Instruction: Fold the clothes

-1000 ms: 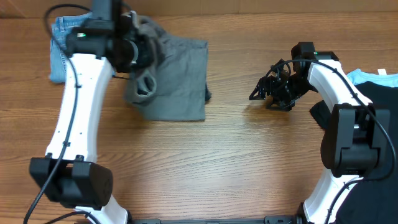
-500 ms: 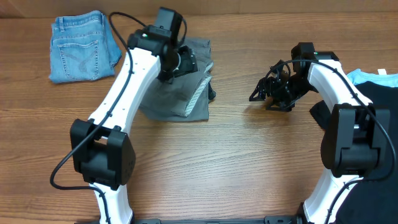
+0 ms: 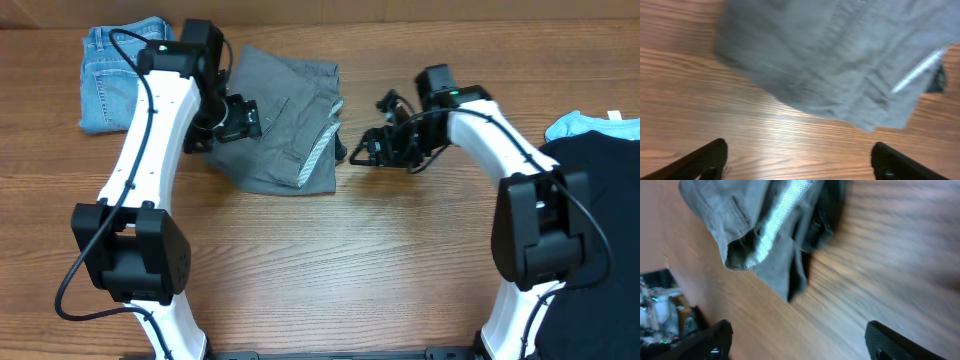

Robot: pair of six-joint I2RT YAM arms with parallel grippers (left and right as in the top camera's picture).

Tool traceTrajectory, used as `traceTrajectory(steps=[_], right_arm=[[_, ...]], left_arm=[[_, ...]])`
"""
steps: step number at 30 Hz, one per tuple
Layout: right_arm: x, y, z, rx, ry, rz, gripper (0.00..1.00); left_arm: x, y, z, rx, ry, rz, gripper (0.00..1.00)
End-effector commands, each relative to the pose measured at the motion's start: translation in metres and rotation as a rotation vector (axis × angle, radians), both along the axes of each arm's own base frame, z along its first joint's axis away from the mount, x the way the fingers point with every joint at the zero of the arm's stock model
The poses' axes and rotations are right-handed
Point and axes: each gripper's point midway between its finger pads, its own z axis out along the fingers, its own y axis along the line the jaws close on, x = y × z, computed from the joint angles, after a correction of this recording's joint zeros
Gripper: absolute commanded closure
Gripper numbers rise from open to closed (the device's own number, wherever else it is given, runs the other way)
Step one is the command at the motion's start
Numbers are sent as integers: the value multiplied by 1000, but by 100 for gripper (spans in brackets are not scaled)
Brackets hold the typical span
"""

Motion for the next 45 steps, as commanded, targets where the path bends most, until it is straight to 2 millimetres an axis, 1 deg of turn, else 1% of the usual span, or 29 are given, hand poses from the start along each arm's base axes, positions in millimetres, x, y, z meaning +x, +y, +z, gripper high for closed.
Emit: traceTrajectory(steps=[1,3,5,6,8,10,11,13,15,18,20,22,25,30,34,37,39,42,45], right_arm=[[-2,21,-8,-25,-28,14,7],[1,37,-17,-26,-78,44,5],[4,47,-26,-40,-82,26,4],[7,50,-34,-61,-76,3,4],[12,47,-50,-127,-60,-57,4],[16,45,-61,-156,-38,-101,4],[16,45,-63,-151,-30,-108,4],[17,47,-67,-140,-25,-108,8],[19,51,-64,-114,-31,-101,9],[18,73,-46,38,-47,-42,9],[19,83,-37,104,-62,-18,9],[21,86,-35,114,-59,-28,9],[21,86,-35,112,-52,-36,11],[18,83,-37,102,-21,-51,13],[14,80,-39,91,8,-58,13],[11,79,-40,86,22,-58,13],[9,78,-41,80,33,-59,14],[6,73,-43,69,59,-67,15],[7,67,-44,64,76,-82,16]], left_arm=[[4,29,12,71,-46,-27,1],[6,39,10,68,-49,-22,0],[7,47,7,62,-46,-20,0],[7,50,5,55,-41,-19,0],[3,51,-3,17,-14,-29,0],[-5,50,-12,-22,26,-37,1],[-11,48,-18,-42,51,-33,2],[-22,43,-31,-79,96,-30,4],[-30,37,-44,-112,129,-24,7],[-43,24,-66,-192,171,-9,10],[-49,22,-81,-199,197,43,10],[-52,21,-94,-205,206,95,9],[-53,17,-107,-225,214,192,8],[-49,1,-126,-307,203,324,4],[-45,-13,-137,-402,181,372,1],[-42,-16,-148,-434,156,416,0],[-40,-20,-147,-463,146,404,4],[-39,-20,-146,-458,107,305,12],[-38,-18,-145,-450,84,242,17]])
